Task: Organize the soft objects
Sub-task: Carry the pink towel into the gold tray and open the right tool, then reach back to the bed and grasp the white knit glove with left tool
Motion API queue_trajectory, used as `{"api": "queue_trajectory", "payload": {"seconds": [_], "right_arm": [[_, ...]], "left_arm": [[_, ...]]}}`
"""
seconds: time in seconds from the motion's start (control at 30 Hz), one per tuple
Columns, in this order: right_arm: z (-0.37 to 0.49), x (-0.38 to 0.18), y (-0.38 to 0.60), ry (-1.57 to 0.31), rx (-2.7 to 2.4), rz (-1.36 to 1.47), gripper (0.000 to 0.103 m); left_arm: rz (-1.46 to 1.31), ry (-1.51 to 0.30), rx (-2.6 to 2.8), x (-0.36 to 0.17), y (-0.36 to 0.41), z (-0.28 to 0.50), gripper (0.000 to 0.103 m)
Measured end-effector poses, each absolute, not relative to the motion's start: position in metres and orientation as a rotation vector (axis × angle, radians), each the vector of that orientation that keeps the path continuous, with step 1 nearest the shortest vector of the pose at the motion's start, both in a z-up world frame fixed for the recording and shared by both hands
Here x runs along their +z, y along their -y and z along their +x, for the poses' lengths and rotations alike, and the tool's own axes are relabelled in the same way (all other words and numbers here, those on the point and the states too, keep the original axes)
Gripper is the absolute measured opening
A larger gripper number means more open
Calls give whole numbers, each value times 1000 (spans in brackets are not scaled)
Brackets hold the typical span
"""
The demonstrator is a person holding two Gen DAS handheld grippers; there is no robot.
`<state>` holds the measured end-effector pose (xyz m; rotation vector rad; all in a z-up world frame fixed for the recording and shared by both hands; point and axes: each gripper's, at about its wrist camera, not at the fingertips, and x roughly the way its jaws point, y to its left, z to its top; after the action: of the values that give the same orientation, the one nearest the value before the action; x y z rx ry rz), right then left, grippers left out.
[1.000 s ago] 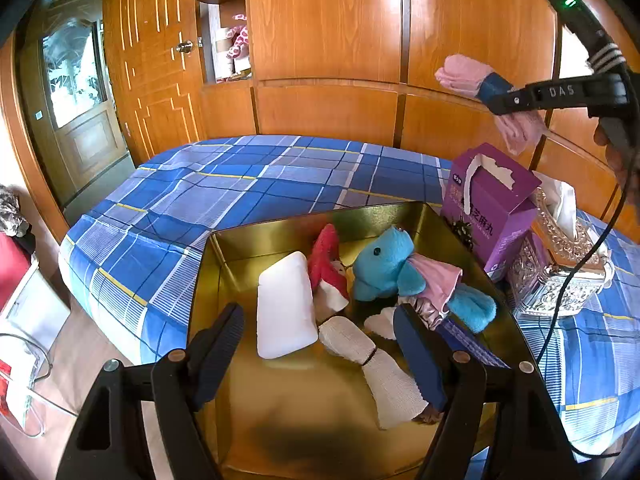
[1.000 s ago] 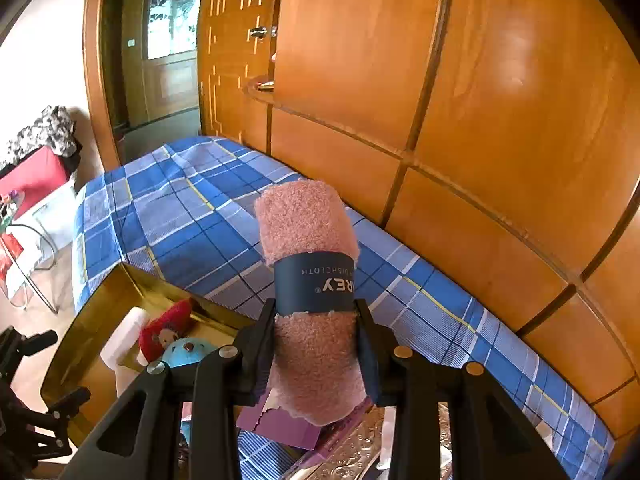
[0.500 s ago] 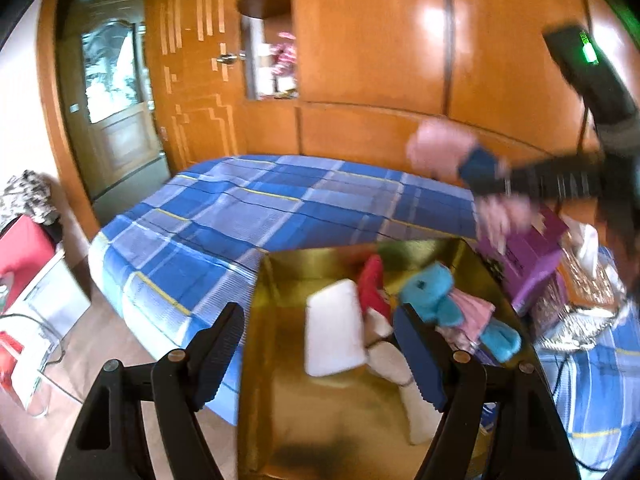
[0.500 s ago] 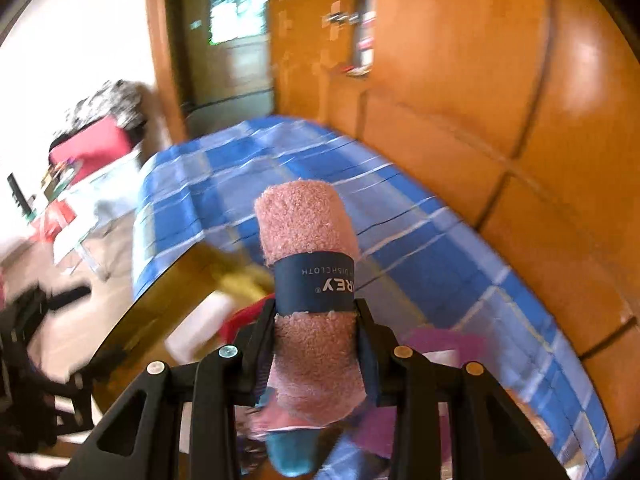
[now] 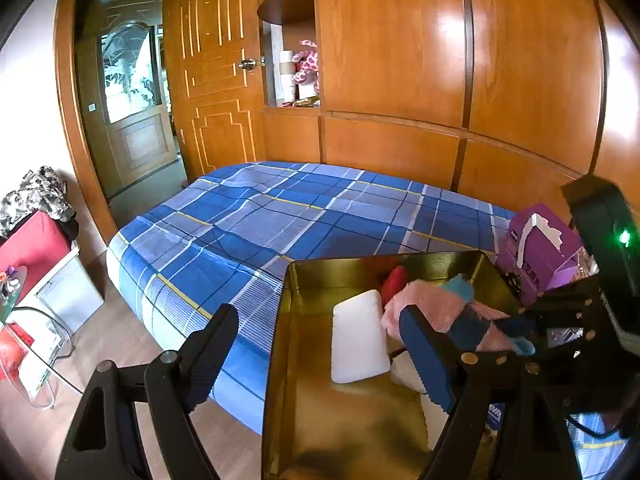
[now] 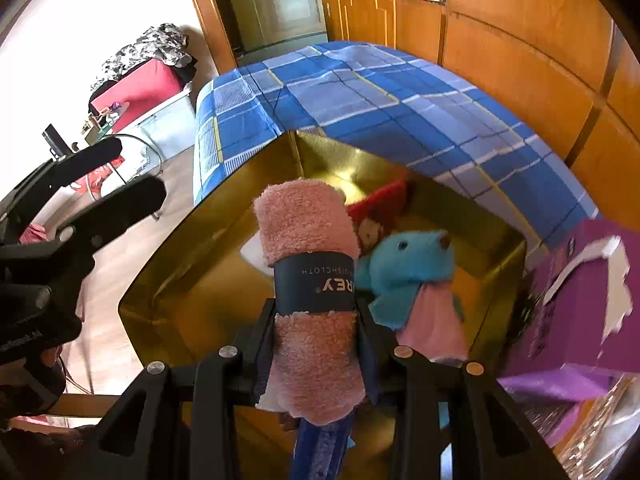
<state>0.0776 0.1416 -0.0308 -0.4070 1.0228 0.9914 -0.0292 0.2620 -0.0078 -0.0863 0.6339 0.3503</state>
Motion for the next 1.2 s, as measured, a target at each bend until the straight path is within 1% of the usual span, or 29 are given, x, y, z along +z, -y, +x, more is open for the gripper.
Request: {"api": "queue_trajectory", "payload": {"seconds": [0.33,0.6,0.97,1.2], "right_arm": [[69,-38,-132,-1031,954,-379,39],[72,-18,-105,-970,922,-291,42],[72,12,-33,-871,797,-158,42],[61,26,35,-817,697,-108,42]], "left_arm": [[-63,-650,320,-10,-248,-28,85],[-48,-654,295,-11,-237,-26,85],[-33,-658,251,-11,-221,-22,85],[-12,-644,204,-5,-206,-19,85]]}}
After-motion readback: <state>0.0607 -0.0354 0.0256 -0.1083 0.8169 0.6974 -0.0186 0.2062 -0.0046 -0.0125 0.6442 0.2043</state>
